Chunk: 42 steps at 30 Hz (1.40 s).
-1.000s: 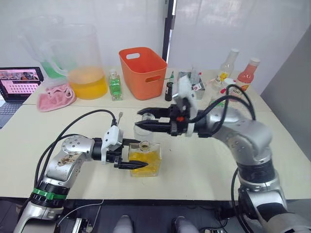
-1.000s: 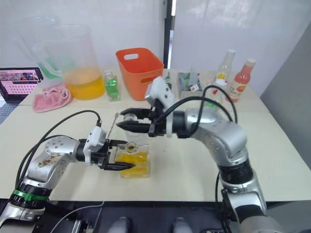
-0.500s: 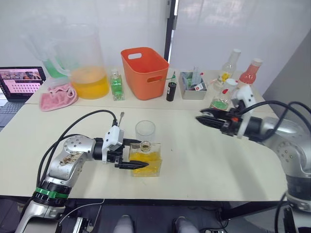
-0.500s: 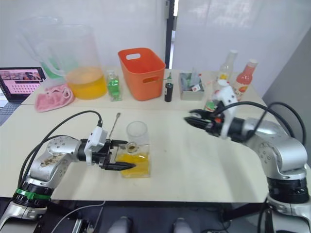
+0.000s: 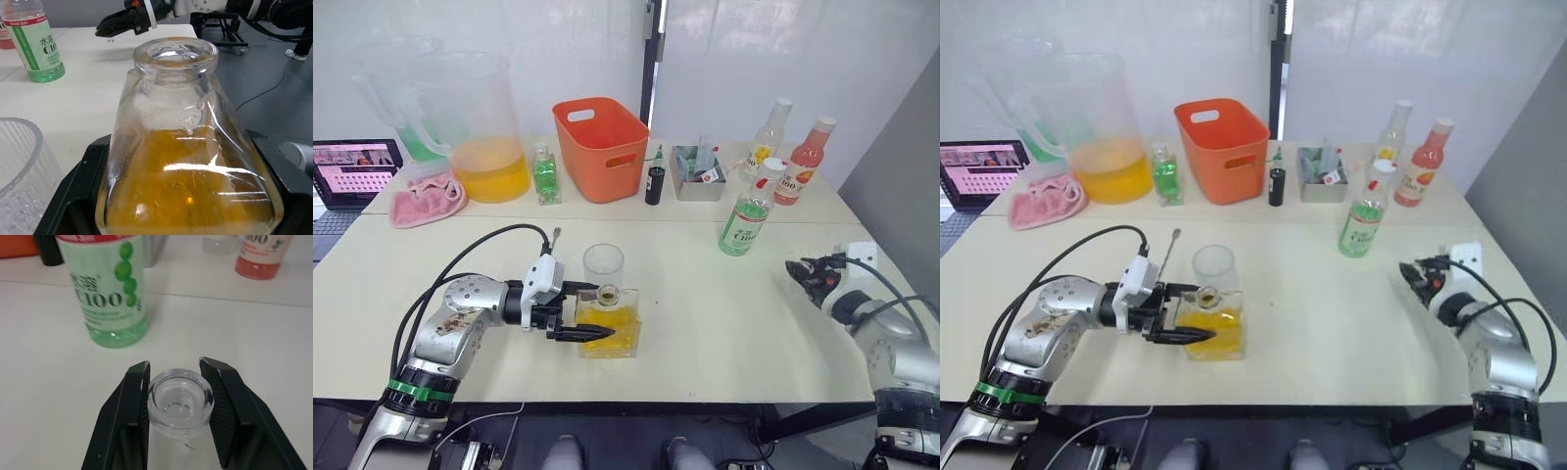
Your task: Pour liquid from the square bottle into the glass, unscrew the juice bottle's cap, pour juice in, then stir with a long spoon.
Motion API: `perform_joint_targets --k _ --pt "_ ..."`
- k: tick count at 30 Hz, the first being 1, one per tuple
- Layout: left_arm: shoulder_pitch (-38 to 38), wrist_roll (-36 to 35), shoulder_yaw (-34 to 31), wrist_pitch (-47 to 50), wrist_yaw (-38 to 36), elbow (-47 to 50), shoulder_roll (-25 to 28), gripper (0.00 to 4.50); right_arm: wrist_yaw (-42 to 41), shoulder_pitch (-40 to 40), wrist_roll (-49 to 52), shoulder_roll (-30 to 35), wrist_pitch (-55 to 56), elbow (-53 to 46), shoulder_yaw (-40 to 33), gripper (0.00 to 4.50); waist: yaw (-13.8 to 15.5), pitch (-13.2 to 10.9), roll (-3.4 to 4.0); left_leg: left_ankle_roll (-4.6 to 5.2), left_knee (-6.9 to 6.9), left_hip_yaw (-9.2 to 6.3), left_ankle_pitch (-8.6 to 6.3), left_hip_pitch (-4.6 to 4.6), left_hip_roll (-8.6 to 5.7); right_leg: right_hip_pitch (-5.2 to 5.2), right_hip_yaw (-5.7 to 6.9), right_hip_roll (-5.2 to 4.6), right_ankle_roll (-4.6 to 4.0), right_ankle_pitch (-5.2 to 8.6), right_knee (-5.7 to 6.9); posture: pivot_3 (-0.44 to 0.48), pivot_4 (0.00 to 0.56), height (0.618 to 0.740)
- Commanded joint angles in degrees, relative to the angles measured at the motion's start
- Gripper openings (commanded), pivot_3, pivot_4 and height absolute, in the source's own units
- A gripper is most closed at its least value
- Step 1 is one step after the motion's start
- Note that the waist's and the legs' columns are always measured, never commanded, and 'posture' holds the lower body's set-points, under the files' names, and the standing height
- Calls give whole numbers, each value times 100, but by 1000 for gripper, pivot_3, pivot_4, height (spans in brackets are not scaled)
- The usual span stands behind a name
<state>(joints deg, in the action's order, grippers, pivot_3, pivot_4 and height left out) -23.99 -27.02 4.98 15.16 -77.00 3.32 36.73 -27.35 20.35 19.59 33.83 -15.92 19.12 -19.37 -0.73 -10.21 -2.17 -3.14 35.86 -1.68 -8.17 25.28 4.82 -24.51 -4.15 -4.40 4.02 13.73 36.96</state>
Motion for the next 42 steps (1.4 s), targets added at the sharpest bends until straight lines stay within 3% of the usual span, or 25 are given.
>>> perform_joint_targets --k 1,9,19,21,28,34,37,42 --pt "38 -157 -63 72 77 361 -25 2796 448 210 -187 45 544 469 -335 1088 1 -1 1 0 0 0 0 0 0 0 0 0 0 0 -1 0 150 703" --pt "57 -100 -72 97 224 504 -4 2796 553 455 -48 -86 867 1495 -579 1088 -10 -1 3 0 -1 -2 0 -5 0 9 0 0 1 0 -5 0 150 703" --pt "93 -74 -81 41 212 461 16 2796 541 354 51 -117 993 1764 -643 1088 -12 -1 3 0 0 -3 0 -9 0 16 0 1 2 -1 -9 0 150 703" --pt "85 -74 -74 49 215 456 11 2796 486 334 97 -109 994 1730 -671 2110 -11 -1 3 0 0 -3 0 -9 0 17 0 1 2 -1 -9 0 150 703" --pt "43 -76 14 114 265 493 -70 2796 325 261 201 -21 1074 1299 -772 4406 -19 -1 14 0 0 -3 0 -10 -1 16 0 1 3 -2 -9 0 150 703" --pt "73 -103 32 168 310 580 -89 2796 -138 151 191 301 952 90 -522 4485 -13 -2 39 0 1 -2 0 -9 -3 17 -3 -1 8 -3 -13 0 150 703" --pt "101 -87 22 192 481 564 -182 2796 -477 153 614 468 143 -434 -459 4485 -3 -2 40 0 1 -4 0 -10 -2 18 -2 1 7 -3 -11 0 150 703" --pt "312 -215 -83 320 581 768 -173 2796 -1491 -36 1945 930 -1687 -2147 -218 4485 -5 -3 51 0 0 -3 0 -9 -3 20 -3 -1 7 -3 -14 0 150 703"
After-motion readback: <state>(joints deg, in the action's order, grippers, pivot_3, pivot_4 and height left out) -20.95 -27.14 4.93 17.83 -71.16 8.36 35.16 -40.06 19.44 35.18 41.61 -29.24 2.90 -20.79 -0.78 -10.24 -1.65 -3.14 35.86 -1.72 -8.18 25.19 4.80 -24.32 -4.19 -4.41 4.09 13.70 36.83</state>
